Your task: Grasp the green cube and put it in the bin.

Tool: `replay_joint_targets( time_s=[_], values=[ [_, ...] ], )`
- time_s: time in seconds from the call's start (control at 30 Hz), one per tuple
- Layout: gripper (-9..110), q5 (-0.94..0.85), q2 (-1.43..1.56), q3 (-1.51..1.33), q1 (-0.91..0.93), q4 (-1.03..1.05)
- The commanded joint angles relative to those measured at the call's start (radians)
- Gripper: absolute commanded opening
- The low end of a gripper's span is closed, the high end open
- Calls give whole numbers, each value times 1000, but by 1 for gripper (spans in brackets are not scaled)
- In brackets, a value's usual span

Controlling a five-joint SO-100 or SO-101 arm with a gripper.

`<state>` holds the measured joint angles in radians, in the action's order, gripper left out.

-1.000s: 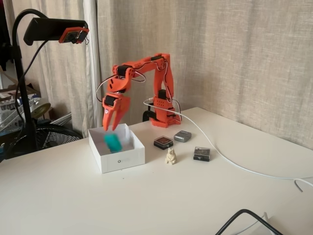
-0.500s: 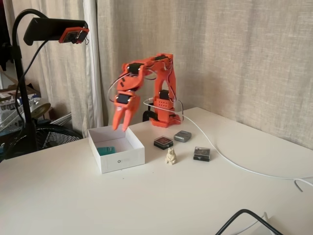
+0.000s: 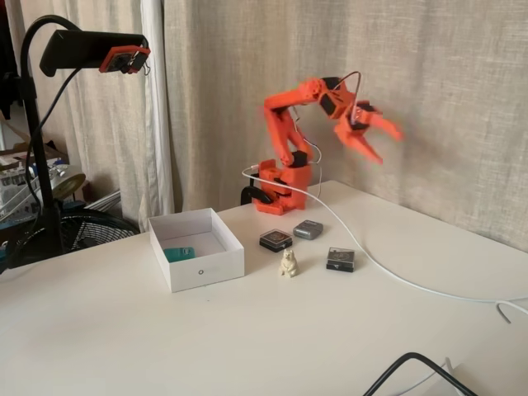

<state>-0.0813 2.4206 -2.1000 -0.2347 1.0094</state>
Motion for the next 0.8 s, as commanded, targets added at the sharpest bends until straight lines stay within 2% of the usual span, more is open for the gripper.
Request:
replay_joint_targets(
  time_s=[0.0, 0.23, 0.43, 0.5, 0.77],
  values=[
    [29, 3, 222, -179, -84, -6],
    [29, 3, 535, -483, 8, 114],
    [29, 2, 772, -621, 11, 364],
    [29, 0, 881, -675, 12, 388],
    [29, 0, 888, -810, 69, 334]
  ],
)
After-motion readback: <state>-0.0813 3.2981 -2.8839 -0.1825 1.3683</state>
